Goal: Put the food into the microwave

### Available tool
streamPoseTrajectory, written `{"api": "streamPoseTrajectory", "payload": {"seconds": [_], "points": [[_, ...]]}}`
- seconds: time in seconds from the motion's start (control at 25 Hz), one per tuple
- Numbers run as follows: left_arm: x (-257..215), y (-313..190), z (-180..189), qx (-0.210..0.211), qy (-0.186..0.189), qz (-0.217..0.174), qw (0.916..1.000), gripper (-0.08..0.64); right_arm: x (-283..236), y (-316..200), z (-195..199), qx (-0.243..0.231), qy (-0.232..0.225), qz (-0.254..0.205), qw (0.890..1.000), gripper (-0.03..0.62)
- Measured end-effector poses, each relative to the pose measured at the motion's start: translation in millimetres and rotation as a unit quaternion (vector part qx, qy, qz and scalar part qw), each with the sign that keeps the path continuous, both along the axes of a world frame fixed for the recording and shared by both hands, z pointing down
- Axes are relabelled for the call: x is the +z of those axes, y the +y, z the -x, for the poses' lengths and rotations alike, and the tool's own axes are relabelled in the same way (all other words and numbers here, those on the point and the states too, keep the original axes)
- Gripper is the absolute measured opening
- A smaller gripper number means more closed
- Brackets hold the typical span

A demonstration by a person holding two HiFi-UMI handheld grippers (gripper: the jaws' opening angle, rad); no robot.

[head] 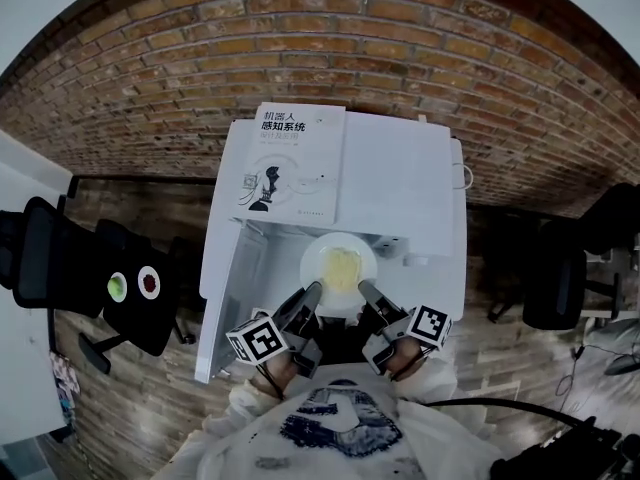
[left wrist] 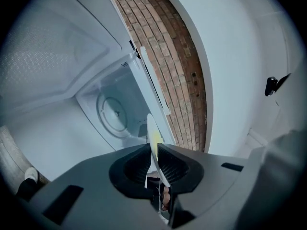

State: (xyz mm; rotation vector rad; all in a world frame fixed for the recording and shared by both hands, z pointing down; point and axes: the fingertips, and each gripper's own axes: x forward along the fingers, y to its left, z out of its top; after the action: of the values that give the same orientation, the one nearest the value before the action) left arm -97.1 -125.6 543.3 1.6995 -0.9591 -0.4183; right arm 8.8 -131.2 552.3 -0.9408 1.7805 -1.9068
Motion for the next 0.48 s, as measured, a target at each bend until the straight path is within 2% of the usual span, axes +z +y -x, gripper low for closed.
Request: {"api": "streamPoseTrajectory", "payload": {"seconds": [0.24,0.48], "points": [[10,-6,0,0.035,0.007,0.010,0.9993,0.049,11,-1,1,0.026,0.015,0.007,1.000,0.020],[22,-11,1,0.047,0.021,0.024,0.9984,0.049,23,-6,4,0.033,0.023,0.013,0.999,0.020]]}}
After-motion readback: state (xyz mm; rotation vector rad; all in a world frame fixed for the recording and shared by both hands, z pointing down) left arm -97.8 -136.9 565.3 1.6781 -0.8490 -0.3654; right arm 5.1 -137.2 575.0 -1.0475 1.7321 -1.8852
